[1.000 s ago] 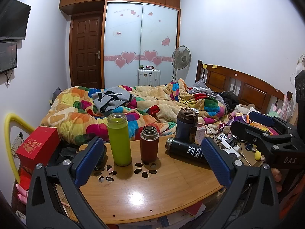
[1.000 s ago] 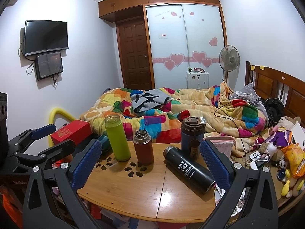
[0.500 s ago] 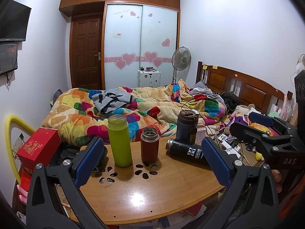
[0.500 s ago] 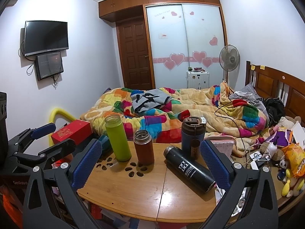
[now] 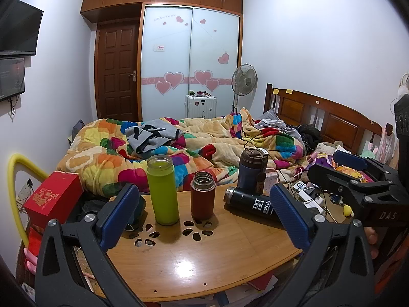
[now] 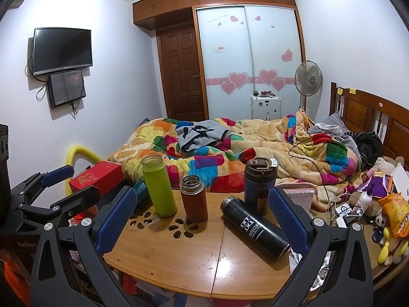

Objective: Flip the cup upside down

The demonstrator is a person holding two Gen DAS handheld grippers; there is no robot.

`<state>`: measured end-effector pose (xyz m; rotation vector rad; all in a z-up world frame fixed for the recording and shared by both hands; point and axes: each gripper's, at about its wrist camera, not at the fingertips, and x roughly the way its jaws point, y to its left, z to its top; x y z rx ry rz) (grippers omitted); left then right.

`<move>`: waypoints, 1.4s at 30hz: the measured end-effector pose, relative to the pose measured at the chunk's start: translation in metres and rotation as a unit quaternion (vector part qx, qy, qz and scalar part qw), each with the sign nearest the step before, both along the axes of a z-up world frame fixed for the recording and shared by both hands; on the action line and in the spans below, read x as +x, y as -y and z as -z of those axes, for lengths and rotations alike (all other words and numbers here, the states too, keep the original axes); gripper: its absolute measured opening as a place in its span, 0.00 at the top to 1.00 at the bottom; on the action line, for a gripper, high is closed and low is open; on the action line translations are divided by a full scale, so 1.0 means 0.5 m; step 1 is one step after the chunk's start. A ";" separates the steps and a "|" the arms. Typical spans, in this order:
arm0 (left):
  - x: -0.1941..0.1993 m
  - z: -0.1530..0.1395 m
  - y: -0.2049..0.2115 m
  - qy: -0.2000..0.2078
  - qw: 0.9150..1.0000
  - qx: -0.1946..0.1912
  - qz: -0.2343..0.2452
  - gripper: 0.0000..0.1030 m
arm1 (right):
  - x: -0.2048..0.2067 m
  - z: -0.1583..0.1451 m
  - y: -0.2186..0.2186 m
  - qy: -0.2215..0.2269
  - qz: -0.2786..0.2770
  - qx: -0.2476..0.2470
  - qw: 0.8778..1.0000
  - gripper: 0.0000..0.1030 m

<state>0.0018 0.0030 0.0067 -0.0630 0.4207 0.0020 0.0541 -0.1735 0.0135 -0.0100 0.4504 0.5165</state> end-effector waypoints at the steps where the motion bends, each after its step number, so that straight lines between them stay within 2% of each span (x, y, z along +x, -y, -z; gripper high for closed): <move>1: 0.001 -0.001 -0.001 0.000 1.000 0.000 0.000 0.00 | 0.000 0.000 -0.001 0.000 0.000 0.000 1.000 0.00; 15: 0.011 0.004 -0.010 0.010 1.000 0.007 -0.007 0.00 | 0.012 0.004 -0.010 -0.002 -0.005 -0.006 1.000 0.00; 19: 0.037 0.032 -0.005 0.028 0.999 0.032 -0.029 0.00 | 0.044 0.035 0.007 -0.020 -0.004 -0.010 1.000 0.00; 23: 0.072 0.087 0.002 0.013 0.999 0.038 -0.015 0.00 | 0.116 0.103 0.032 -0.066 0.015 -0.051 0.996 0.00; 31: 0.111 0.184 0.028 0.002 0.999 0.052 0.015 0.00 | 0.280 0.270 0.090 -0.178 0.017 -0.130 0.975 0.01; 34: 0.125 0.217 0.034 -0.012 0.999 0.047 0.022 0.00 | 0.325 0.321 0.102 -0.221 -0.002 -0.148 0.964 0.06; 35: 0.130 0.227 0.036 -0.016 0.999 0.045 0.024 0.00 | 0.338 0.337 0.101 -0.236 -0.017 -0.155 0.959 0.11; 41: 0.154 0.283 0.045 -0.047 0.998 0.033 0.034 0.00 | 0.371 0.385 0.090 -0.272 -0.058 -0.189 0.942 0.16; 42: 0.156 0.289 0.048 -0.051 0.998 0.033 0.034 0.00 | 0.372 0.387 0.084 -0.276 -0.064 -0.191 0.940 0.20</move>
